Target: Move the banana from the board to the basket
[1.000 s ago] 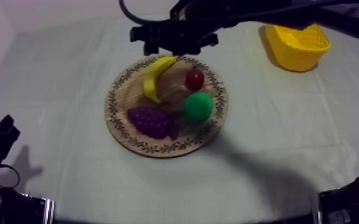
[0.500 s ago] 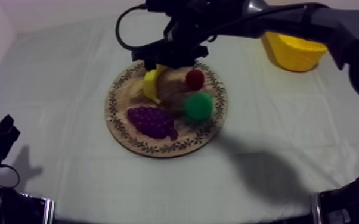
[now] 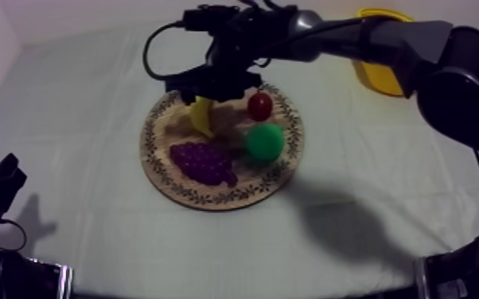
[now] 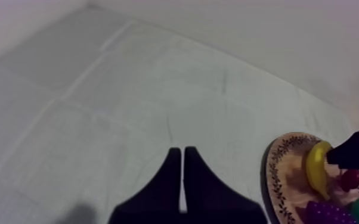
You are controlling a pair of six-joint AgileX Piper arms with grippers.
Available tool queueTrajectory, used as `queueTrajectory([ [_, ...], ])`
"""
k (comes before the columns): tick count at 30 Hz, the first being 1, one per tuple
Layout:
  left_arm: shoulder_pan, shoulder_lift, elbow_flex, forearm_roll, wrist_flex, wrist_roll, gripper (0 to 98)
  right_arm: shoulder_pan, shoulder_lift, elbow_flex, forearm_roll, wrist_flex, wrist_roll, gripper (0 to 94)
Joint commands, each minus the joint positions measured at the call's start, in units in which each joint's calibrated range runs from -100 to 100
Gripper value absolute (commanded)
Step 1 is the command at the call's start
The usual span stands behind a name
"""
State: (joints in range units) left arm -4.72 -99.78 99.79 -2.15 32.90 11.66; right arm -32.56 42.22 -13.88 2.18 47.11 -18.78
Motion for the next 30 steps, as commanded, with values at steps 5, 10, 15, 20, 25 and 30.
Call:
queueTrajectory([
  [5, -0.02, -0.05, -0.01, -0.03, 0.0, 0.01, 0.1, -0.04, 2.73, -3.19, -0.42, 0.92, -0.46, 46.1],
  [10, -0.02, -0.05, -0.01, -0.03, 0.0, 0.02, 0.1, -0.26, 5.01, -5.34, -0.17, 1.18, -0.78, 43.6],
  [15, -0.02, -0.05, -0.01, -0.03, 0.0, 0.02, 0.1, -0.28, 7.52, -7.2, 1.4, 0.54, -2.16, 39.2],
  [20, -0.02, -0.05, -0.01, -0.03, 0.0, 0.03, 0.1, 0.16, 9.79, -9.6, 1.24, 0.66, -1.66, 35.6],
  [25, -0.02, -0.05, -0.01, -0.03, 0.0, 0.03, 0.1, 0.47, 10.26, -8.93, 1.29, -1.13, -0.57, 31.7],
  [30, -0.02, -0.05, -0.01, -0.03, 0.0, 0.01, 0.1, 0.63, 9.41, -6.3, 1.78, -3.23, 0.64, 28.4],
])
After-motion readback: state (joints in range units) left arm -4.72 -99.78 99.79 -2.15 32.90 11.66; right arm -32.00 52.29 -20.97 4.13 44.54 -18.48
